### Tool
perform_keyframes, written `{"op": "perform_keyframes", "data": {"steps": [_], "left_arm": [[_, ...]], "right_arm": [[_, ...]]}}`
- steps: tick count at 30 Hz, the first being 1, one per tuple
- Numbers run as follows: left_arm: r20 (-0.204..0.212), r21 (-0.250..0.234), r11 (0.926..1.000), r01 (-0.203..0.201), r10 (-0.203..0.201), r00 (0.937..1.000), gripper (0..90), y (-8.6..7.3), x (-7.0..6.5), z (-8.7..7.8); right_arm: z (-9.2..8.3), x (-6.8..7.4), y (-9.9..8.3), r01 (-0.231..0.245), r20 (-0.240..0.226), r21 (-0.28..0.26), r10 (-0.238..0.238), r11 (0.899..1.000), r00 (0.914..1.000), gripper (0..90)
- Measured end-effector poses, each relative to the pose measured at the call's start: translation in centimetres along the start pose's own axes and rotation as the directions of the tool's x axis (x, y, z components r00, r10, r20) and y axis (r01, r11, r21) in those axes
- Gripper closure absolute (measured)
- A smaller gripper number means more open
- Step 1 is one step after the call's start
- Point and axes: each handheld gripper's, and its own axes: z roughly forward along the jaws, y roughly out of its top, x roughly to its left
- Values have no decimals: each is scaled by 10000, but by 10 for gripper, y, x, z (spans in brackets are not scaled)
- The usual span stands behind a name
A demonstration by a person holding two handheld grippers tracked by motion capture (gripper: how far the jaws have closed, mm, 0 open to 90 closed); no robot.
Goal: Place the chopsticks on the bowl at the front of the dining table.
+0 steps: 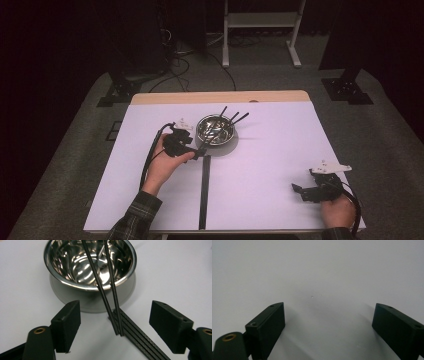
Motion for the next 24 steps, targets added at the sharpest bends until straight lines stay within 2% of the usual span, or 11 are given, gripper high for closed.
{"op": "perform_keyframes", "data": {"steps": [6,9,11,12,14,18,20,24], "left_arm": [[-202,-102,9998,-148,146,9997,178,21,4,4],[-308,-234,9991,-357,350,9989,155,30,6,7],[-321,-243,9990,-384,376,9988,93,37,9,11],[-371,-193,9991,-381,374,9986,93,39,9,12],[-727,-205,9990,-405,389,9966,93,46,12,16],[-825,-250,9988,-426,404,9958,93,56,18,24],[-743,-402,9986,-334,303,9968,93,62,21,30],[-736,-452,9980,-449,415,9964,92,71,26,41]], "right_arm": [[0,0,0,1,-2,1,-1,10000,10000,95],[0,0,0,-1,0,0,1,10000,10000,95],[0,0,0,4,-1,-2,-4,10000,10000,95],[0,0,0,-16,-5,16,16,10000,10000,95],[0,0,0,-7,-4,4,7,10000,10000,95],[0,0,0,-3,-3,2,3,10000,10000,95],[0,0,0,-6,-4,3,7,10000,10000,95],[0,0,0,-4,-4,5,4,10000,10000,95]]}}
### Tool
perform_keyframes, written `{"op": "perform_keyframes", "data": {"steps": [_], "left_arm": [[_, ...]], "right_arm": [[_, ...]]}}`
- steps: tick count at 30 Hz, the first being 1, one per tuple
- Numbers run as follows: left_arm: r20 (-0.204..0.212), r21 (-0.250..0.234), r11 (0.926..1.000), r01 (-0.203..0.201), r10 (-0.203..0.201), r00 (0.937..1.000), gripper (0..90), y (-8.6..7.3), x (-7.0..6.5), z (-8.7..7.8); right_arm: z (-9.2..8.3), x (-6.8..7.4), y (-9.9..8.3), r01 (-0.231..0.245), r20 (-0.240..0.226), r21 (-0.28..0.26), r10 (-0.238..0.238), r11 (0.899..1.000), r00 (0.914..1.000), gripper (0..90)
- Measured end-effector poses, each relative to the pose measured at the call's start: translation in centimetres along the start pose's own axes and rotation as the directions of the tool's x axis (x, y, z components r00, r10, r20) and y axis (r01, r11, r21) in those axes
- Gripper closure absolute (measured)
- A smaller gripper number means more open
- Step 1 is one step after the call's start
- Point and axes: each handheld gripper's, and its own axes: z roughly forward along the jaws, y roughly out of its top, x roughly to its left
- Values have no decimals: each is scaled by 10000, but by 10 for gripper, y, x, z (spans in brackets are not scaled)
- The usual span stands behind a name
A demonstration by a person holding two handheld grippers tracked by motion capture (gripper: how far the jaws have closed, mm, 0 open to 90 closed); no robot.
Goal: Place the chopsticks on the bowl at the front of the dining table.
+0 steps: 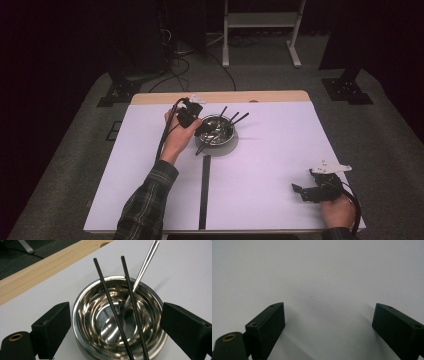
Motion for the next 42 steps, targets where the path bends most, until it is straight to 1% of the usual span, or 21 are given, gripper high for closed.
{"op": "perform_keyframes", "data": {"steps": [4,8,13,15,16,19,22,24,28,32,36,39,42], "left_arm": [[-1,-57,10000,-71,71,10000,93,11,2,12],[57,106,9999,-136,135,9999,92,21,4,24],[331,172,9998,-55,49,9994,92,30,6,42],[264,209,9998,-80,74,9996,92,33,6,49],[316,173,9998,-112,106,9994,92,35,6,53],[209,368,9992,-178,171,9996,92,40,7,63],[294,407,9991,-77,65,9995,92,44,8,72],[262,474,9989,-44,32,9997,92,46,8,77],[326,575,9983,28,-47,9995,93,47,8,88],[202,824,9966,-49,33,9998,92,47,8,95],[155,947,9955,61,-76,9999,92,45,9,100],[82,1076,9942,41,-51,10000,92,43,11,104],[77,1088,9940,147,-156,9998,92,42,13,106]], "right_arm": [[0,0,0,-3,-4,-1,3,10000,10000,95],[0,0,0,0,-3,0,0,10000,10000,95],[0,0,0,-2,-8,6,2,10000,10000,95],[0,0,0,-6,-8,5,6,10000,10000,95],[0,0,0,-3,-7,6,3,10000,10000,95],[0,0,0,-6,-8,5,6,10000,10000,95],[0,0,0,-9,-10,4,9,10000,10000,95],[0,0,0,-6,-13,4,6,10000,10000,95],[0,0,0,-10,-15,5,10,10000,10000,94],[0,0,0,-9,-19,10,9,10000,10000,95],[0,0,0,-10,-20,10,10,10000,10000,95],[0,0,0,0,-17,6,0,10000,10000,95],[0,0,0,-9,-14,5,9,10000,10000,94]]}}
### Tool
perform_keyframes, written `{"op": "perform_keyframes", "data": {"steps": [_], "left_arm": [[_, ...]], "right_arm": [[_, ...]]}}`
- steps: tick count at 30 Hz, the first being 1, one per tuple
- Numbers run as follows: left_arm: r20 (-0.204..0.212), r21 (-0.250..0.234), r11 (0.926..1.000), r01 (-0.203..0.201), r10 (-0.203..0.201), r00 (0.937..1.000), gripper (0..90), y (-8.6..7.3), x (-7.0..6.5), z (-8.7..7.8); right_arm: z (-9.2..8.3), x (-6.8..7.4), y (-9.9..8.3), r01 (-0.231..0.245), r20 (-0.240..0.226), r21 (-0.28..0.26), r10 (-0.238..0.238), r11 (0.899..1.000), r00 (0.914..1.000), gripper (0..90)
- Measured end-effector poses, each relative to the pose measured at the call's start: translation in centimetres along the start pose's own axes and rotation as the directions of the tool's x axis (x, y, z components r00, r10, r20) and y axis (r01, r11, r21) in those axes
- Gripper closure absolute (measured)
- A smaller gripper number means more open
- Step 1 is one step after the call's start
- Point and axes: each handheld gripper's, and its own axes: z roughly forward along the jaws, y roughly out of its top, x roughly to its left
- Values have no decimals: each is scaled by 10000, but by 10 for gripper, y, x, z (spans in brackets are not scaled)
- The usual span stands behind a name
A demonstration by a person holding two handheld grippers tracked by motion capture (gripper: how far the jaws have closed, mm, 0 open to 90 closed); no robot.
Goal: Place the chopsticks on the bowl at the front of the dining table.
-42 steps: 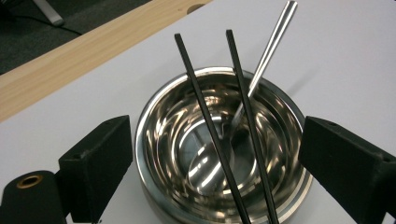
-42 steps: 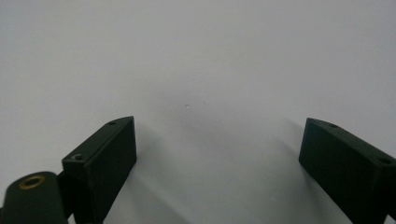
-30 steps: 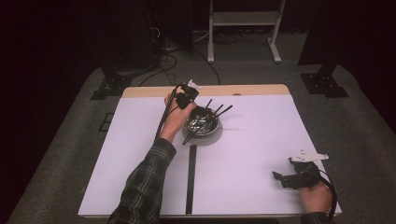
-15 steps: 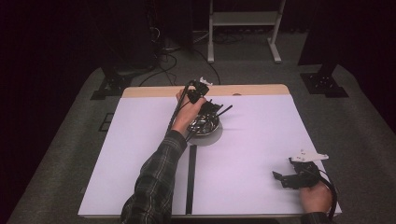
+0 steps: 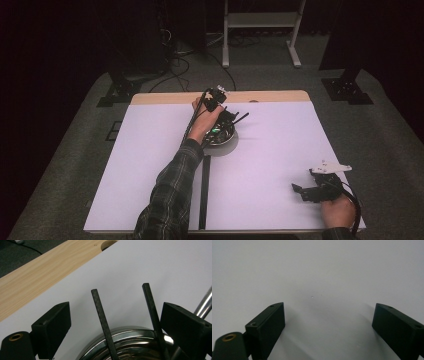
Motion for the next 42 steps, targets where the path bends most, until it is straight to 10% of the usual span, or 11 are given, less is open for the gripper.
{"op": "perform_keyframes", "data": {"steps": [42], "left_arm": [[-201,-4,9965,837,-837,9963,93,-18,36,-16]], "right_arm": [[0,0,0,0,1,-4,0,10000,10000,94]]}}
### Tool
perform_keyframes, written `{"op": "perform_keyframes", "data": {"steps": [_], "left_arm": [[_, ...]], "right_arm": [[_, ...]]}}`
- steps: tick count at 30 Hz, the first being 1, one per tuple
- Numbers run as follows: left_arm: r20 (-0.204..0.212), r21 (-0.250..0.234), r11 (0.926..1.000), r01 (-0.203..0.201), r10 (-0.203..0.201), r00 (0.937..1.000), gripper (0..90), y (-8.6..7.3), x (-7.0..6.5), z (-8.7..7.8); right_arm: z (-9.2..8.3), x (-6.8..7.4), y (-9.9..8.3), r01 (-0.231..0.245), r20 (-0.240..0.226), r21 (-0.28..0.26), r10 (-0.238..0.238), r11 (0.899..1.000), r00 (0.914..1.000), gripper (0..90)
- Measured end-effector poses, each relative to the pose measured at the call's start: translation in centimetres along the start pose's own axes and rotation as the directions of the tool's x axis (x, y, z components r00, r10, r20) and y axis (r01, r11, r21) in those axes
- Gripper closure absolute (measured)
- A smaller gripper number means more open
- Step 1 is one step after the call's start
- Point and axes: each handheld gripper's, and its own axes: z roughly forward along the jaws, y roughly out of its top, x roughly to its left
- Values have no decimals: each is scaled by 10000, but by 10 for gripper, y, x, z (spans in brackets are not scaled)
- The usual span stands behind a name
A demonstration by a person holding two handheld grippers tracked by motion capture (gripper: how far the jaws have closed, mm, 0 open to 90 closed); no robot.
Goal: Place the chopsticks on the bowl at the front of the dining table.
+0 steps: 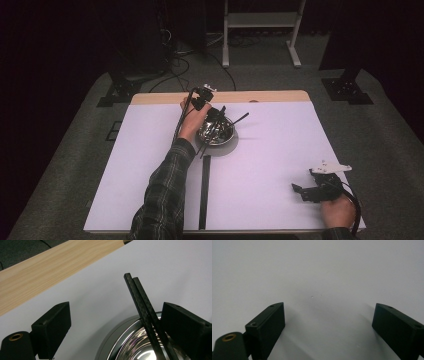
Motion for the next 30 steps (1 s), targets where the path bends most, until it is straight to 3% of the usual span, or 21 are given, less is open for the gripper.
{"op": "perform_keyframes", "data": {"steps": [21,30], "left_arm": [[-210,-88,9993,370,-372,9991,92,-16,22,-15],[-159,-290,9992,267,-272,9995,93,-20,24,-29]], "right_arm": [[0,0,0,11,5,7,-11,10000,10000,95],[0,0,0,8,6,9,-8,10000,10000,94]]}}
